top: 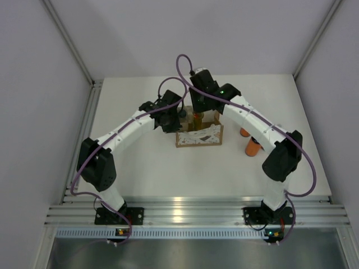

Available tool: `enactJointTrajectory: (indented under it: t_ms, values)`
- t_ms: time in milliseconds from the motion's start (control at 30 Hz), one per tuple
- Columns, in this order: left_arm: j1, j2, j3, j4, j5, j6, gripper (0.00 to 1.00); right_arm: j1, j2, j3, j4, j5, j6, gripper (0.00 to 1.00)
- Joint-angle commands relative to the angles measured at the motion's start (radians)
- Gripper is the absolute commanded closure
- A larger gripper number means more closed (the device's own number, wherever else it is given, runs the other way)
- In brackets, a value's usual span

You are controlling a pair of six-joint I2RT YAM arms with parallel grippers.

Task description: Take the personal care products out of the canvas bag

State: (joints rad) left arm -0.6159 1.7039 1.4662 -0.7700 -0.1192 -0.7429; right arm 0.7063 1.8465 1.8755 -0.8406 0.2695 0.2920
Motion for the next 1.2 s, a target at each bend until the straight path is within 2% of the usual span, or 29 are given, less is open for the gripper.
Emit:
enactJointTrajectory:
  t_ms: [0,467,667,1033,1167]
  values:
    - [0.004,-0.032,0.014,-0.035,0.003,0.017,0.93,0.021,-0.128,0.114,0.04,0.025,-0.007,1.0]
    - [0.004,-0.016,0.026,-0.035,0.012,0.017,0.93,0.019,-0.174,0.324,-0.095,0.034,-0.019,1.0]
    - [0.004,-0.013,0.026,-0.034,0.013,0.019,0.93,-0.008,-0.231,0.34,-0.12,0.004,0.001,1.0]
    - [0.002,-0.02,0.022,-0.035,0.015,0.02,0.93,-0.07,-0.349,0.343,-0.198,0.046,-0.008,1.0]
    - [0.004,-0.021,0.019,-0.034,0.016,0.02,0.93,-0.119,-0.395,0.292,-0.21,0.06,-0.014,1.0]
